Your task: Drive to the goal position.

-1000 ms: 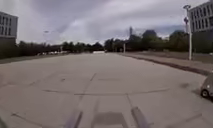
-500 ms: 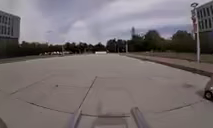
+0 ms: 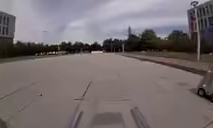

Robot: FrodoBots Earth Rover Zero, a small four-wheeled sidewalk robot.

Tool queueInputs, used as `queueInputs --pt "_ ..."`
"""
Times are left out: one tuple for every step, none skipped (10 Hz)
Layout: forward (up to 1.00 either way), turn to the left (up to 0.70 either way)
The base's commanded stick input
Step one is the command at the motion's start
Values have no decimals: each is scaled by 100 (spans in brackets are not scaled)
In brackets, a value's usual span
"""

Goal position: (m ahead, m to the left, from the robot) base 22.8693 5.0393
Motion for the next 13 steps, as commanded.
queueInputs --pt "100 -27" --pt "100 -27" --pt "100 -26" --pt "100 -13" --pt "100 0" --pt "100 0" --pt "100 0" --pt "100 -5" --pt "100 -27" --pt "100 -27" --pt "100 -19" --pt "100 -10" --pt "100 0"
